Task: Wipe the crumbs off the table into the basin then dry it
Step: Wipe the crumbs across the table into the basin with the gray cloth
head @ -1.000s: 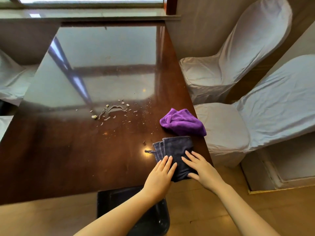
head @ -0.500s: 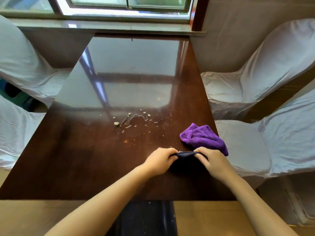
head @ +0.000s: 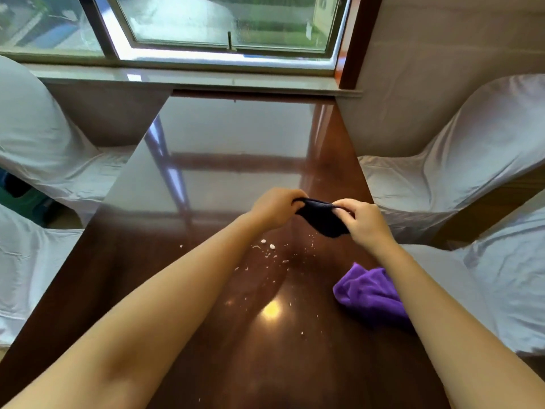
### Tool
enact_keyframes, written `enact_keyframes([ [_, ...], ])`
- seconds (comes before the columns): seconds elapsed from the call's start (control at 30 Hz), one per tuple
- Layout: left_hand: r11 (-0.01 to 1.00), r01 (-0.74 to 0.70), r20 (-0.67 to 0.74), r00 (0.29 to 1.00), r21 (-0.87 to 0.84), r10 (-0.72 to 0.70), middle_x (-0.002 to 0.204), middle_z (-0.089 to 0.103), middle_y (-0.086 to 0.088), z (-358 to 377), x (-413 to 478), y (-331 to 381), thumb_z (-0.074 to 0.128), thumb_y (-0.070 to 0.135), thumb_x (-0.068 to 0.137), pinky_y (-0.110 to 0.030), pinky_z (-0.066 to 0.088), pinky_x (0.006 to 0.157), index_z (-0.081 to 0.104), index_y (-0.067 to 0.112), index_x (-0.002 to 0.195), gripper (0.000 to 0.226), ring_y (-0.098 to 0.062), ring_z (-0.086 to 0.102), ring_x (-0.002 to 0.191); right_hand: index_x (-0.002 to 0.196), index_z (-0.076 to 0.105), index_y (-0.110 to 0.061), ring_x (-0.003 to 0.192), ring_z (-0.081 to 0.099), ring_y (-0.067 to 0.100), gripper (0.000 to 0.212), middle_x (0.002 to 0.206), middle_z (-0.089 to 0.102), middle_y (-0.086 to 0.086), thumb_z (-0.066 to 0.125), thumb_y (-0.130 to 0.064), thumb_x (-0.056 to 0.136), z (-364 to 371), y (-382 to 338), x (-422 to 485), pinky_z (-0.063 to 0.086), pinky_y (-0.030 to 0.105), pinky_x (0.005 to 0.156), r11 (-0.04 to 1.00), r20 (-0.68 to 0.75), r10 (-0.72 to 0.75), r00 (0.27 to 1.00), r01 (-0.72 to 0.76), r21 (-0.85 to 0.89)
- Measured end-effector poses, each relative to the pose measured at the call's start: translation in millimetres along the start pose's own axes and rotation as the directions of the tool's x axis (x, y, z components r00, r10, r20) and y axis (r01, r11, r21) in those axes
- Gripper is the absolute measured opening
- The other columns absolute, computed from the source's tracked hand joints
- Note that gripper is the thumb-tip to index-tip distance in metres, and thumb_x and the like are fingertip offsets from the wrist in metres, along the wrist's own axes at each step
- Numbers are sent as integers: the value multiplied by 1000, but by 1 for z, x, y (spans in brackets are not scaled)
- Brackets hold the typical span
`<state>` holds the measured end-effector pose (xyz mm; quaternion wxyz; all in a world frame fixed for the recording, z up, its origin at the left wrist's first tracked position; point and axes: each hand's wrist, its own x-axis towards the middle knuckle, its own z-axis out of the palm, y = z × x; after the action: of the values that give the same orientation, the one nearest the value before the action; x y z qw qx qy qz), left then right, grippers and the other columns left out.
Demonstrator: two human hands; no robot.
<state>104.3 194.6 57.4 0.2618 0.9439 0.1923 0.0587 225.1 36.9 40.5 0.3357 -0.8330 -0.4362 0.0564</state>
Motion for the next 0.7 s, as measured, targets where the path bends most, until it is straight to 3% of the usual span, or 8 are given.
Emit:
enact_keyframes([
  [0.13,994,10,0,1000,107,-10,116,65,-12,45,14,-20,45,19,92,-40,45,77,59,20,116,28,-35,58,103,102,70,-14,95,66,32,18,102,72,13,60,-16,87,34,31,1,51,40,82,996,-4,59,998,-59,-71],
  [0.23,977,-8,94,995,212,-12,115,65,-15,92,-1,-35,45,17,90,-41,44,86,60,18,113,27,-36,57,104,105,69,-16,103,62,29,21,110,70,11,61,-20,87,63,58,-25,48,37,86,982,131,120,984,-98,-162],
  [0.37,955,-103,182,982,278,53,112,65,-10,137,-29,-43,44,8,88,-37,25,108,62,12,108,27,-28,54,111,112,66,-17,119,52,20,25,126,62,3,60,-21,88,88,77,-63,41,33,98,973,279,116,953,-52,-225],
  [0.5,950,-109,212,976,293,46,138,47,-11,147,-45,-43,46,24,90,-42,6,116,52,11,125,37,-27,34,133,115,63,-16,122,50,21,32,128,61,4,60,-22,84,95,75,-73,42,37,101,969,221,103,970,-47,-244],
  [0.6,976,-62,125,992,210,36,151,31,-7,139,-64,-52,41,41,92,-44,0,117,37,20,137,49,-22,18,142,116,60,-9,115,54,30,33,121,63,13,59,-21,85,101,68,-58,42,41,98,971,87,74,993,-52,-234],
  [0.7,991,35,-81,996,132,-25,152,28,0,118,-88,-90,40,41,92,-45,1,116,33,27,139,50,-18,15,143,135,41,-11,136,30,30,46,144,41,15,46,-33,94,116,63,-33,24,44,111,963,138,114,984,-75,-260],
])
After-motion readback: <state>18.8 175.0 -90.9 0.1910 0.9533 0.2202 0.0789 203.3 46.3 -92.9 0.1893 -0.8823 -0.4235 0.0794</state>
